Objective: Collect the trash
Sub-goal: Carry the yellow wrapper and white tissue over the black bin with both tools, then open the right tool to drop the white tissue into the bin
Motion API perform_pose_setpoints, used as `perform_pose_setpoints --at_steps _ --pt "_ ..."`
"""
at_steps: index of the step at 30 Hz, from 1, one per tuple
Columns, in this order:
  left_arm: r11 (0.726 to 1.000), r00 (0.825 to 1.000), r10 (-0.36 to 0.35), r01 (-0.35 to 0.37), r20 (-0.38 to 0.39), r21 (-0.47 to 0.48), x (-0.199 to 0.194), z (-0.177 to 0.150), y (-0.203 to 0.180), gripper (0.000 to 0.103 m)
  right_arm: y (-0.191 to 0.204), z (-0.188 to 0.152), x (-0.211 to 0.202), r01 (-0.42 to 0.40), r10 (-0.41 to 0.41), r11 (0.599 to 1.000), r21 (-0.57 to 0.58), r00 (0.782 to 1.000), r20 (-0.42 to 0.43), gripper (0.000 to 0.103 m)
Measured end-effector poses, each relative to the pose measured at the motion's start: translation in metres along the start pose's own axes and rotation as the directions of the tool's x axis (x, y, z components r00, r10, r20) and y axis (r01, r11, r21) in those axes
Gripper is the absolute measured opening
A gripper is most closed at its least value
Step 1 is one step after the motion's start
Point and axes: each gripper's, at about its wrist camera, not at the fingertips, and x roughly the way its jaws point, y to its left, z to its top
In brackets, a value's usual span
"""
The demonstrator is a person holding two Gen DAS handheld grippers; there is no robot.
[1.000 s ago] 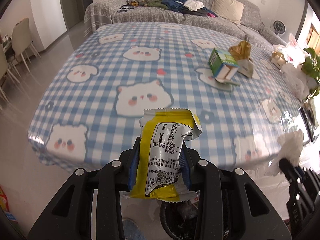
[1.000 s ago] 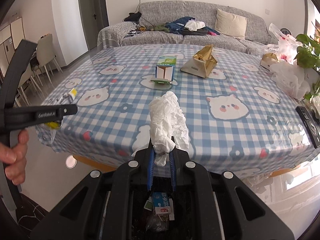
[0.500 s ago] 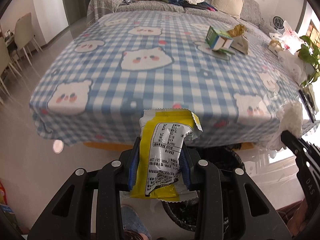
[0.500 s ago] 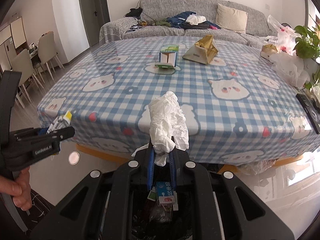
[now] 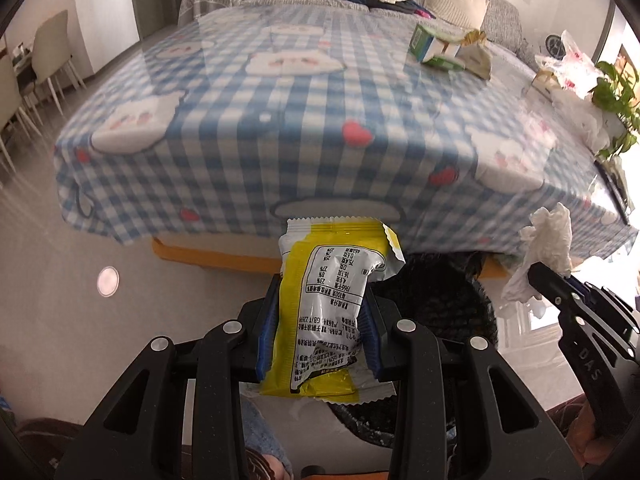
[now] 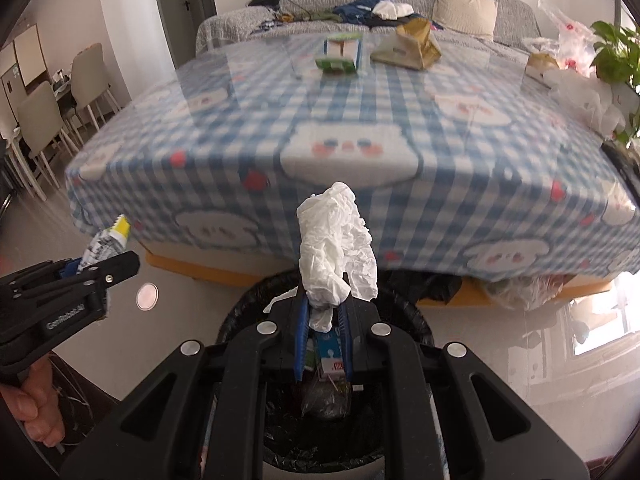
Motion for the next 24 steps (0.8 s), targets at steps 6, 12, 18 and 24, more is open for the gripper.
perform_pose_setpoints --at_steps 6,12,18,24 --pt "0.999 0.996 0.049 -0.049 -0.073 -0.002 0.030 -0.020 0.003 0.034 -0.002 -0.015 0.027 0.013 -0.013 1.000 0.000 0.998 -0.053 0.012" --pt "0.999 0.994 0.041 -0.044 -0.100 -0.030 0.054 -0.029 0.009 0.034 -0.006 -0.029 0.056 0.013 -0.012 1.000 0.006 0.994 -0.111 0.012" --pt "0.997 0.990 0.066 -0.071 -0.122 -0.037 0.073 -0.040 0.012 0.034 -0.007 -0.040 0.083 0.002 0.004 1.000 0.030 0.983 -0.182 0.012" --pt "0.994 0.982 0.094 -0.102 -0.165 -0.040 0.091 -0.049 0.018 0.034 -0.001 -0.046 0.093 0.005 -0.003 1.000 0.008 0.979 -0.202 0.012"
